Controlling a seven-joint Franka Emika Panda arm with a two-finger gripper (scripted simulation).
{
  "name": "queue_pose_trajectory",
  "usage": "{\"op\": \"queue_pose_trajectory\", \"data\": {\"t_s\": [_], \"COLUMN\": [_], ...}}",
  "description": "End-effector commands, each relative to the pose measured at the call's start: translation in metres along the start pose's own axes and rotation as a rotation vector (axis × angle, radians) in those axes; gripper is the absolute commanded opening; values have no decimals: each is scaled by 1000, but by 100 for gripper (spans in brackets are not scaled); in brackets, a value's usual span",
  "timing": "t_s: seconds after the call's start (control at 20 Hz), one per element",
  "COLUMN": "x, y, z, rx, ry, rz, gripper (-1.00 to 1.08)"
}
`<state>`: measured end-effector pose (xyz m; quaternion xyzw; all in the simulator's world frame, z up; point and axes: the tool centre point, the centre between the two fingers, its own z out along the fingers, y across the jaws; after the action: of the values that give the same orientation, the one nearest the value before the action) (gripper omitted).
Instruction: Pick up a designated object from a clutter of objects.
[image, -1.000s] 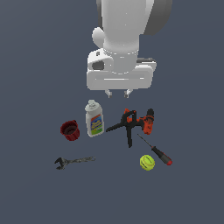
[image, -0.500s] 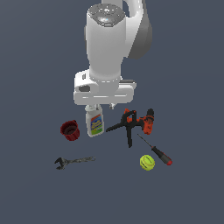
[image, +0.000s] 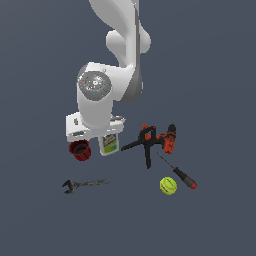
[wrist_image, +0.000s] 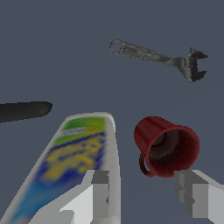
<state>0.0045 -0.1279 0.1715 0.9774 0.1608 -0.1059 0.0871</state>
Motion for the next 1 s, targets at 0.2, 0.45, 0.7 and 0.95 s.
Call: {"op": "queue_pose_trajectory", "data": {"t_s": [0.2, 0.45, 0.7, 0.95], "x": [-19, -26, -27, -29], "y": [27, 37, 37, 38], "z": [63, 83, 85, 98], "rx": [-20, -25, -25, -25], "ry": [-97, -130, -133, -134], "rz": [-105, -146, -147, -150], "gripper": [28, 28, 28, 28]}}
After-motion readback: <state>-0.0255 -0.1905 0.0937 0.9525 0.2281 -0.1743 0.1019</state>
